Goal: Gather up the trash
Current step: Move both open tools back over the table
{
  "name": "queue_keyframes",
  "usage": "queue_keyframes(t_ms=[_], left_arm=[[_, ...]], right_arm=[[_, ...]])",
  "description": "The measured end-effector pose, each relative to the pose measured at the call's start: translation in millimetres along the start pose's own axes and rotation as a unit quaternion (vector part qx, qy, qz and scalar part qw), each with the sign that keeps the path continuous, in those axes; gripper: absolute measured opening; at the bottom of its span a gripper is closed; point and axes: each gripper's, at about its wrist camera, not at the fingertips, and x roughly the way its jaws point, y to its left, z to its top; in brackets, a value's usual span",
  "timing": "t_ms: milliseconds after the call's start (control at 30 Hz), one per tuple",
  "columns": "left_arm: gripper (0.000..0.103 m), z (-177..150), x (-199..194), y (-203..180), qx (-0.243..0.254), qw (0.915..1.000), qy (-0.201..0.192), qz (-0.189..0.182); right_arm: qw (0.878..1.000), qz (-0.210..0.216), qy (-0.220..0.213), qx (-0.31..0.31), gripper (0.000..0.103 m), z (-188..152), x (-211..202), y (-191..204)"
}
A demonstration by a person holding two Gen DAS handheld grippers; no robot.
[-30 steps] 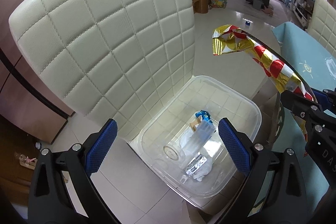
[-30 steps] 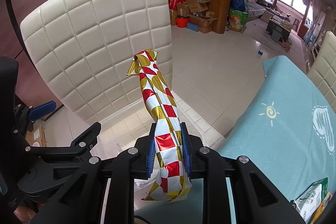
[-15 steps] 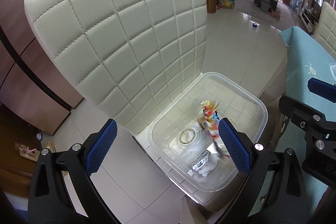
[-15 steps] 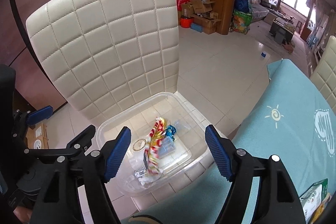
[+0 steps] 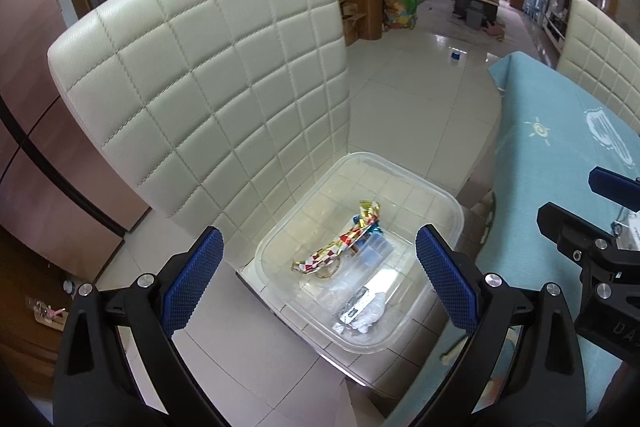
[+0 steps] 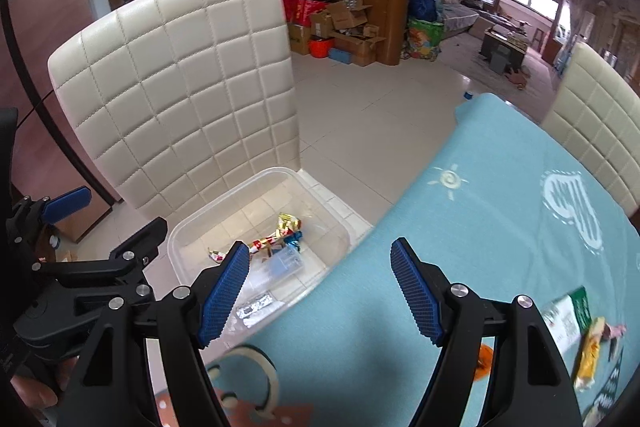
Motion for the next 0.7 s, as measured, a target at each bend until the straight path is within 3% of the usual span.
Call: queue_keyframes(t_ms=[400, 700], left_arm=[[0.096, -10.0, -34.7, -87.3, 0.087, 0.9944, -0.016, -0.059], [0.097, -30.7, -46.3, -184.6, 0.174, 0.9785, -0.011, -0.111]], right_arm=[[0.993, -0.079, -0.014, 0.088, 0.071, -58.3, -59.0, -84.3], [0.974, -0.142, 0.006, 0.179, 0.071, -123.6, -84.6, -164.7]])
